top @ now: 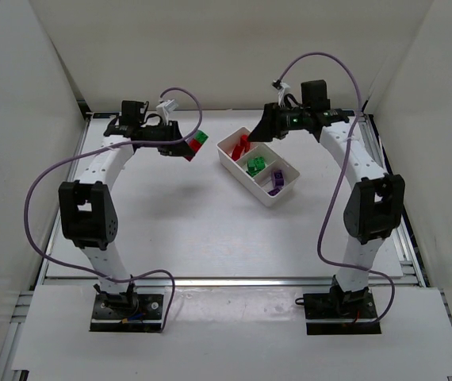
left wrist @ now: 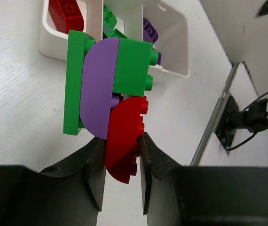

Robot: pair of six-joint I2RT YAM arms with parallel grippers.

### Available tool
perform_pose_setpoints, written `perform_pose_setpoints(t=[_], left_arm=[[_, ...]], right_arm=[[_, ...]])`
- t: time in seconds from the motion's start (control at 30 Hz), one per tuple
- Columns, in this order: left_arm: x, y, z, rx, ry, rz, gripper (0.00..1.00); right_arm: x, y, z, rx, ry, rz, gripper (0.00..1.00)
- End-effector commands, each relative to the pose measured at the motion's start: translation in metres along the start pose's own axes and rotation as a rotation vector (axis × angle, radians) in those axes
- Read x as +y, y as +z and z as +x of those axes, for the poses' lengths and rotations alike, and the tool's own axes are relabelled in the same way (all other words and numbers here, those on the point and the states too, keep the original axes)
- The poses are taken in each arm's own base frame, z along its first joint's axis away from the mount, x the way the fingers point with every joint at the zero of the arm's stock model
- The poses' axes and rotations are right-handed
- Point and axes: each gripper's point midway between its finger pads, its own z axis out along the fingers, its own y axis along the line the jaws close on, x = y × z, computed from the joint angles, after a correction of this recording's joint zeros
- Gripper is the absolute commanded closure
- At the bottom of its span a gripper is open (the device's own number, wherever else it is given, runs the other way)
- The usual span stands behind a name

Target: Sort the legos into containers by color

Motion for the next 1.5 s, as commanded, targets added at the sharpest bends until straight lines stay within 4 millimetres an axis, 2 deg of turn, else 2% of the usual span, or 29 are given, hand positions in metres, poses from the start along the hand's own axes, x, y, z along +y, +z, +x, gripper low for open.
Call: perform_pose_setpoints(t=[0.0, 0.07, 0.1, 0.13, 0.17, 0.23, 0.33, 0.53, 0.7, 0.87, 1.03, 1.23, 1.47], left_arm=[[-0.036, 0.001, -0.012, 0.0, 0.145, 0.005, 0.9], [-0.021, 0.003, -0.008, 0.014, 0.213, -0.149, 0.9], [-0.028, 0.003, -0.013, -0.002, 0.266, -0.19, 0.9], [-0.025, 0.003, -0.006, 0.003, 0.283, -0.222, 0.9], [-0.027, -0.001, -0.018, -0.046, 0.34, -0.289, 0.9], [-0.027, -0.004, -0.018, -0.076, 0.389, -0.385, 0.9], [-0.026, -0.003, -0.016, -0.078, 0.422, -0.438, 0.9], [-0.026, -0.005, -0.025, -0.106, 0.477, -0.583, 0.9], [-0.033, 0.004, -0.024, -0.092, 0.526, -0.582, 0.9], [-0.05, 0.015, -0.014, -0.065, 0.59, -0.461, 0.9], [-0.067, 0.02, -0.004, -0.042, 0.654, -0.34, 0.9], [-0.065, 0.02, -0.008, -0.044, 0.659, -0.359, 0.9], [-0.061, 0.019, -0.013, -0.055, 0.669, -0.387, 0.9]], right_arm=[[0.043, -0.01, -0.038, -0.085, 0.023, -0.128, 0.3], [0.043, -0.006, -0.044, -0.097, 0.108, -0.138, 0.3], [0.043, -0.006, -0.046, -0.102, 0.138, -0.144, 0.31], [0.039, -0.002, -0.049, -0.113, 0.156, -0.148, 0.31], [0.039, 0.001, -0.049, -0.109, 0.232, -0.153, 0.31], [0.035, 0.009, -0.049, -0.107, 0.304, -0.148, 0.31], [0.031, 0.021, -0.046, -0.093, 0.364, -0.141, 0.3], [0.029, 0.04, -0.043, -0.071, 0.417, -0.133, 0.3], [0.034, 0.047, -0.047, -0.073, 0.409, -0.16, 0.29], [0.036, 0.042, -0.051, -0.08, 0.342, -0.187, 0.28], [0.03, 0.036, -0.045, -0.077, 0.347, -0.187, 0.27], [0.037, 0.037, -0.04, -0.065, 0.344, -0.185, 0.27], [0.056, 0.053, -0.032, -0.023, 0.323, -0.225, 0.27]])
